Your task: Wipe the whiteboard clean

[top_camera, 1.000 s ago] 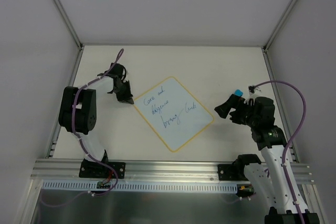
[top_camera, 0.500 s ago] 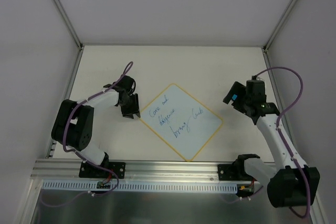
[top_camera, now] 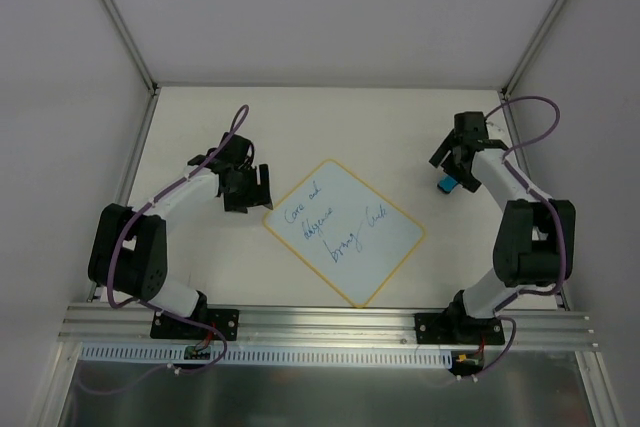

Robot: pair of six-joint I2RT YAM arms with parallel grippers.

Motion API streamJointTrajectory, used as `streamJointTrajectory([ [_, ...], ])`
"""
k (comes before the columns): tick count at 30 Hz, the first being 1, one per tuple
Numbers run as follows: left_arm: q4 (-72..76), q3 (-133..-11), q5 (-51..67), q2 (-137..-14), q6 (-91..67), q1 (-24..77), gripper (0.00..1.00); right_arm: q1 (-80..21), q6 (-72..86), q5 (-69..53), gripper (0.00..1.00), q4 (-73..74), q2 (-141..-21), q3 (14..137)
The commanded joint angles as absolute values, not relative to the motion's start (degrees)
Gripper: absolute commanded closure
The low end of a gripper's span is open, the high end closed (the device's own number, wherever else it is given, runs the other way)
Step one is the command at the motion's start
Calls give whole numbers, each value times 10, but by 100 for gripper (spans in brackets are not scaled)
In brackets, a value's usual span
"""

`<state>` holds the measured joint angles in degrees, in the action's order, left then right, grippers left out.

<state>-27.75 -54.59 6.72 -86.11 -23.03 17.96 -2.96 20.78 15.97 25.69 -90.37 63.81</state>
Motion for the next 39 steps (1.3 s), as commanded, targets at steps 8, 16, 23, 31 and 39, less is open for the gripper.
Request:
streamJointTrajectory([
  [8,-286,-548,67,-840,-216,179,30,-9,265,167,21,254,-1021,701],
  [16,-286,-550,72,-854,-218,179,34,-3,269,173,35,254,-1042,708],
  [23,-286,-548,76,-863,-220,179,38,-4,265,176,42,254,-1043,710],
  [31,-285,-548,77,-867,-219,179,40,-3,270,172,48,253,-1058,710],
  [39,-285,-550,81,-886,-221,179,42,12,263,178,67,255,-1054,707],
])
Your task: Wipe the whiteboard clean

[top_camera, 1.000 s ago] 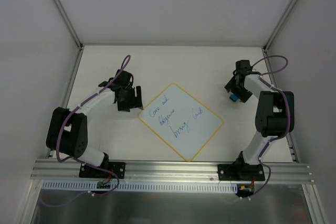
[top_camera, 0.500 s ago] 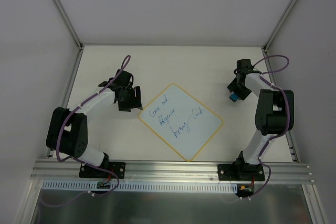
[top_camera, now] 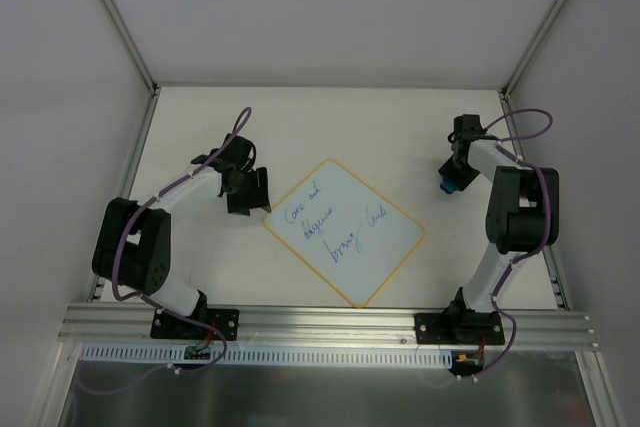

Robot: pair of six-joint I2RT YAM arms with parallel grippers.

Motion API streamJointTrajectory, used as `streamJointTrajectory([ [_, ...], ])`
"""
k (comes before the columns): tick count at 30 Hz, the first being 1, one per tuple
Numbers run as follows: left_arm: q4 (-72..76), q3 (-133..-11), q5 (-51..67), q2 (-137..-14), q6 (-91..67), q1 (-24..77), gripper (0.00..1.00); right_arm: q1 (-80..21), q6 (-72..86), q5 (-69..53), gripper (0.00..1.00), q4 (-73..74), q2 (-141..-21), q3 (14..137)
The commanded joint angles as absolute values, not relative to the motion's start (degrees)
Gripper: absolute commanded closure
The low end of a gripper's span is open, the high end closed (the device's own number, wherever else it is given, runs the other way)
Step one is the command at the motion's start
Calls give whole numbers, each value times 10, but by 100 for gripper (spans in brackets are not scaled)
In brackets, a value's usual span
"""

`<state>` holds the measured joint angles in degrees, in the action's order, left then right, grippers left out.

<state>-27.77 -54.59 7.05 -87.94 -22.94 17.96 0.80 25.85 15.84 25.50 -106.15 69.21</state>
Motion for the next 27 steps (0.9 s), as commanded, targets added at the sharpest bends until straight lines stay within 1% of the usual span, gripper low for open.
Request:
streamJointTrajectory([
  [1,-285,-552,80,-887,-221,179,42,12,259,179,70,255,-1051,705],
  [2,-284,-555,79,-889,-221,179,43,11,253,179,77,254,-1042,704],
  [5,-286,-562,82,-901,-224,179,44,1,232,172,89,254,-1018,699],
  [8,-284,-567,83,-914,-226,184,44,-36,208,185,94,254,-996,690],
  [14,-281,-566,65,-937,-230,194,45,-143,150,186,99,249,-954,680],
  [15,-280,-566,62,-942,-231,193,46,-175,144,183,99,250,-953,682],
  [16,-280,-566,60,-945,-233,194,49,-190,134,178,100,249,-950,684],
  [21,-272,-564,49,-960,-236,195,59,-271,118,152,100,250,-954,679],
  [27,-263,-566,53,-980,-238,199,74,-303,119,125,100,251,-950,646],
])
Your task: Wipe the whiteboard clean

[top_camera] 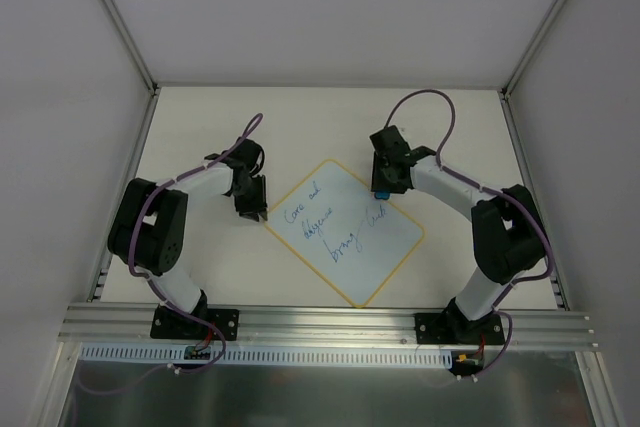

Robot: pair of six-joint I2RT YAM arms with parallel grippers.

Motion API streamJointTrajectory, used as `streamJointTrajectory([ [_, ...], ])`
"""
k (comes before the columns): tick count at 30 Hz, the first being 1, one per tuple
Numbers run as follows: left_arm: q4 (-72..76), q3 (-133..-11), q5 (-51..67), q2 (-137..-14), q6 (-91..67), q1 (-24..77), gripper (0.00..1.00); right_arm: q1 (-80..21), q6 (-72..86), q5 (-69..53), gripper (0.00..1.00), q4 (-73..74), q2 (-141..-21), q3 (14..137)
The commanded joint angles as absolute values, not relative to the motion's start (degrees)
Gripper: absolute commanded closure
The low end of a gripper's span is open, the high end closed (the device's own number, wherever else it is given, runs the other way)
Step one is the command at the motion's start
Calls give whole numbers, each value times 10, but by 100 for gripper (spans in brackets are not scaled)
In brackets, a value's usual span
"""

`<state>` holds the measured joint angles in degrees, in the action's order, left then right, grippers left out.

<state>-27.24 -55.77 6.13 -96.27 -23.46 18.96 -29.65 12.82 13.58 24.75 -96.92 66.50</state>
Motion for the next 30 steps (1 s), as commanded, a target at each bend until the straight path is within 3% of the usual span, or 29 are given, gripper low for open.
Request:
streamJointTrajectory([
  [1,-260,-567,53,-983,-239,200,75,-308,120,125,100,251,-947,640],
  [6,-253,-563,54,-997,-244,200,93,-321,135,119,100,252,-926,592],
  [11,-246,-557,60,-1003,-253,200,100,-334,139,118,100,251,-917,562],
  [23,-226,-546,76,-999,-273,201,100,-452,147,26,100,265,-1038,645],
  [30,-224,-539,69,-995,-275,200,100,-433,163,95,100,300,-1041,655],
])
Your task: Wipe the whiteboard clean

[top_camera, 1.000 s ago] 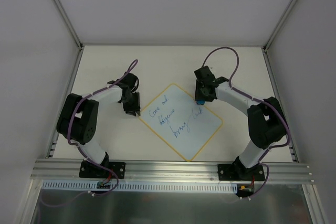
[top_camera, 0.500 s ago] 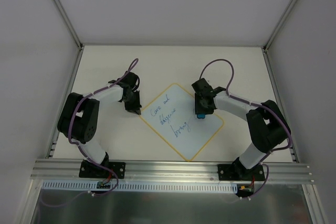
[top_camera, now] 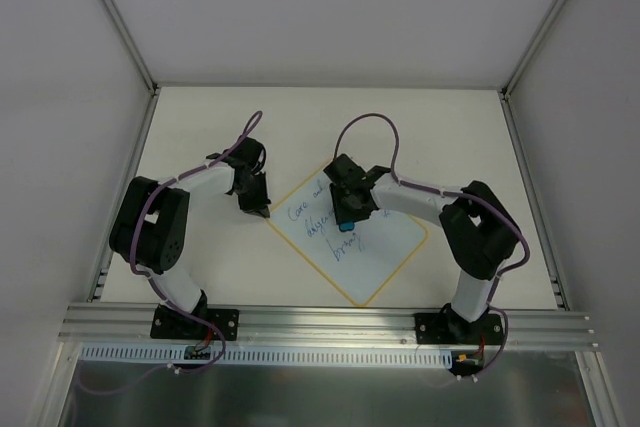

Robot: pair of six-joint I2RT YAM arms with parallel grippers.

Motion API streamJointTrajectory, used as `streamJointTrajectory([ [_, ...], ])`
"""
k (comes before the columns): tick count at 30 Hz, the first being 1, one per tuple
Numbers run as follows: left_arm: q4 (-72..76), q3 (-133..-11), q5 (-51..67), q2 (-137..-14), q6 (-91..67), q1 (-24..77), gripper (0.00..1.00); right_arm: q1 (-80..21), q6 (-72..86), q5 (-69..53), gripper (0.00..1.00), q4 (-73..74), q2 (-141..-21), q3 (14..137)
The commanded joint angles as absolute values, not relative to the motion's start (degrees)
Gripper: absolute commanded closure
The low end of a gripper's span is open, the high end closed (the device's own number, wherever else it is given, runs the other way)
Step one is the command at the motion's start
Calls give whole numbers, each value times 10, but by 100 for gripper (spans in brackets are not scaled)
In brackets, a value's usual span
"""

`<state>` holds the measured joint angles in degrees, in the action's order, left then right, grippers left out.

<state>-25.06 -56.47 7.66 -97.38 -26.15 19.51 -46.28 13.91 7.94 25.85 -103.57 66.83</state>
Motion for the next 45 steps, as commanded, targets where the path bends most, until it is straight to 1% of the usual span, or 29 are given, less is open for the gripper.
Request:
streamJointTrajectory([
  [1,-224,-538,69,-994,-275,200,100,-423,167,108,100,302,-1025,647],
  [6,-224,-532,65,-989,-277,194,100,-335,182,113,100,305,-969,567],
  [9,-223,-532,66,-987,-278,190,100,-299,201,105,100,304,-941,535],
  [18,-223,-532,75,-982,-281,188,100,-287,235,142,100,335,-939,534],
  [22,-222,-536,83,-984,-285,188,100,-301,213,113,100,334,-961,569],
  [28,-221,-541,86,-981,-288,189,100,-362,178,33,100,336,-1043,681],
  [32,-221,-543,87,-979,-293,188,100,-369,204,15,100,342,-1072,709],
  [35,-220,-542,88,-978,-295,188,100,-352,228,47,100,345,-1051,679],
  [41,-220,-541,84,-975,-295,188,100,-260,259,97,100,345,-962,561],
  [45,-221,-539,83,-973,-294,187,100,-221,265,125,100,357,-928,528],
])
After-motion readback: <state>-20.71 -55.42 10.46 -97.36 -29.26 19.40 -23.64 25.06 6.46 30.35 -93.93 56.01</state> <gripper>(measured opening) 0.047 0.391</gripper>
